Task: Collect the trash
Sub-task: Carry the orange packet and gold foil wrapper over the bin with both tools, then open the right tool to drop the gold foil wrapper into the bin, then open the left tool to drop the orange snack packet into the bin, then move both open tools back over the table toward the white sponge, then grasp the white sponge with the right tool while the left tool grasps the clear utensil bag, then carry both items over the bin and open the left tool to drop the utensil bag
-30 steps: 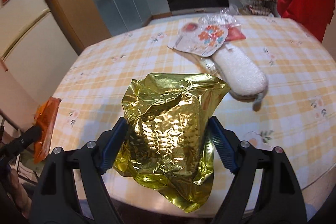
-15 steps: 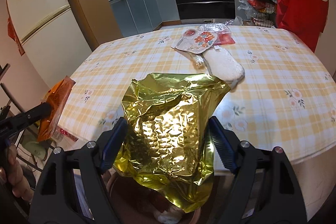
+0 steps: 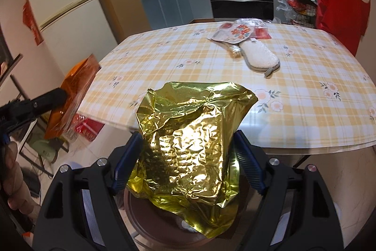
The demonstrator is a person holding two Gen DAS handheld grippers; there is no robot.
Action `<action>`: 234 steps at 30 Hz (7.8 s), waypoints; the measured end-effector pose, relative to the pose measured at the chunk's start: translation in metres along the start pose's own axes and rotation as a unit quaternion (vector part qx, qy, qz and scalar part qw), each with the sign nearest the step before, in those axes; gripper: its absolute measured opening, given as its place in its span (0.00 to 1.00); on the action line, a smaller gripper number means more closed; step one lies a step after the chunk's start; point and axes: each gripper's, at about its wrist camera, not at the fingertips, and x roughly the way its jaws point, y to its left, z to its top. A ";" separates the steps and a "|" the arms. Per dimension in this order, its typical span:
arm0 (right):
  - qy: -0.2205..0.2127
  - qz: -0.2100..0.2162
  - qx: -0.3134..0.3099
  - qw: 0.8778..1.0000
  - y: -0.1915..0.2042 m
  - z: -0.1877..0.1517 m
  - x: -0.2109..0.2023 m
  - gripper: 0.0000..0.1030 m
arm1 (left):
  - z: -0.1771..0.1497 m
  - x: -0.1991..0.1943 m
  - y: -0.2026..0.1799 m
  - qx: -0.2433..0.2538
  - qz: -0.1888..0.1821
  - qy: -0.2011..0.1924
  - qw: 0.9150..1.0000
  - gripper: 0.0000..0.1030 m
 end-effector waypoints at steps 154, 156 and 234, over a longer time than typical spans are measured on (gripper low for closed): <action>0.063 -0.041 0.069 0.995 -0.241 0.151 0.154 0.85 | 0.126 0.407 -0.033 0.072 0.081 0.205 0.973 0.21; 0.058 -0.033 0.076 0.995 -0.234 0.148 0.150 0.85 | 0.120 0.388 -0.027 0.087 0.084 0.201 0.972 0.21; 0.004 0.006 0.047 0.999 -0.062 0.024 -0.038 0.85 | -0.024 0.006 0.001 0.059 0.088 0.035 0.994 0.93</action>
